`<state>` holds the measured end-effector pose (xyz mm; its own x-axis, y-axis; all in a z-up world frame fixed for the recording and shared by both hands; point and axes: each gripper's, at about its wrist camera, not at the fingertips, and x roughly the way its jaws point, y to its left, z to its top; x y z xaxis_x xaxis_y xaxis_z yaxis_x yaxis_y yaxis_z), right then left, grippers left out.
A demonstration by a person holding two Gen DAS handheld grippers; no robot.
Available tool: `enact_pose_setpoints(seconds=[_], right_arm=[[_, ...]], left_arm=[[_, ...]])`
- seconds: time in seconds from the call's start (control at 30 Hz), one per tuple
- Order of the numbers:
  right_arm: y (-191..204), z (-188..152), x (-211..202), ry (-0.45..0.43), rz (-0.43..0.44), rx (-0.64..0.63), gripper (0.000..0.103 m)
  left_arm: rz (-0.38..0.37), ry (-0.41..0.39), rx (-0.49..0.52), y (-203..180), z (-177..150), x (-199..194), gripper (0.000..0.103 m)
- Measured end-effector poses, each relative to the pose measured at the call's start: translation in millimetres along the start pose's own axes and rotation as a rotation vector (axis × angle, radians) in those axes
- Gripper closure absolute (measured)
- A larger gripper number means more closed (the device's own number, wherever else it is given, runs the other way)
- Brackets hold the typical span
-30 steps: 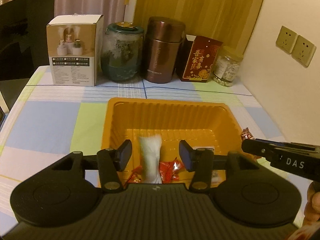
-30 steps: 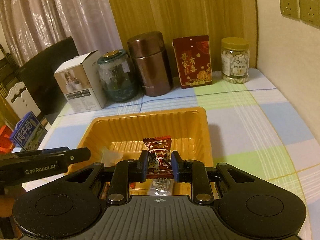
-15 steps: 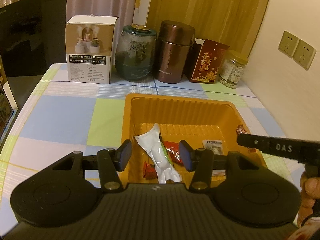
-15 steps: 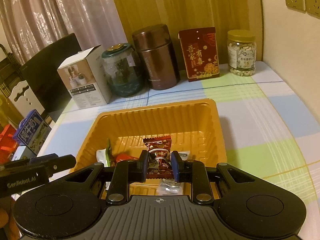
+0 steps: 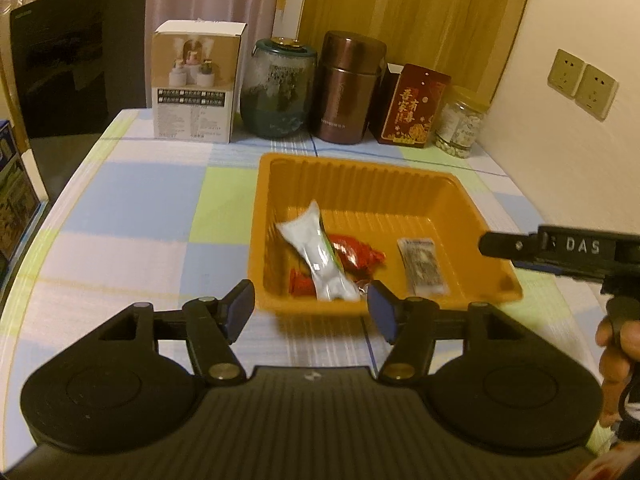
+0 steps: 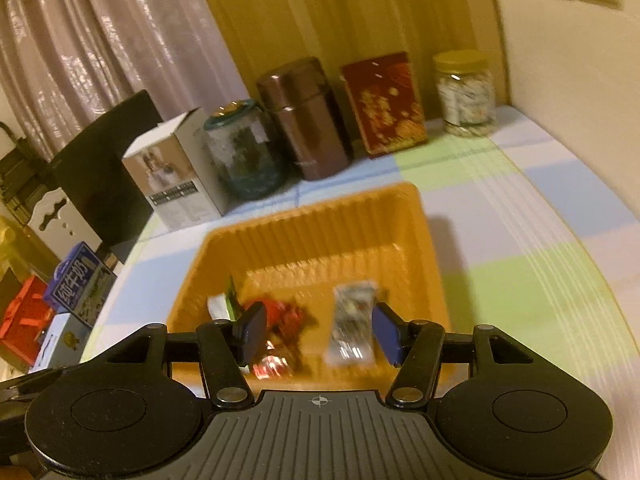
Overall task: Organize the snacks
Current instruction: 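Withdraw both open tools from the tray toward the remaining snacks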
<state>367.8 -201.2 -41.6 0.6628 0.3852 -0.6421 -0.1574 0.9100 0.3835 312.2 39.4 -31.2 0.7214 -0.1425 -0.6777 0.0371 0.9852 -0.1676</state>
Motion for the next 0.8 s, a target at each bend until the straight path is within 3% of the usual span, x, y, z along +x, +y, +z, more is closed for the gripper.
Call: enact_pose_setpoints(seconds=[0.17,0.43,0.8], right_arm=[[-6,-36,-37,0.018,-0.027,0.034,0.044],[3,-86,-102,0.012,-0.054,0.033,0.044],[17,-129,-163,-0.009,-0.074,-0.012,0.044]], left_arm=[[0.004,0.002,-0.018,-7,-25,-31,0.037],[0.020,0.010,-0.061,-12,-63,-87,0.035],[0.059,-0.008,-0.064,-12,-99,-141,0.025]])
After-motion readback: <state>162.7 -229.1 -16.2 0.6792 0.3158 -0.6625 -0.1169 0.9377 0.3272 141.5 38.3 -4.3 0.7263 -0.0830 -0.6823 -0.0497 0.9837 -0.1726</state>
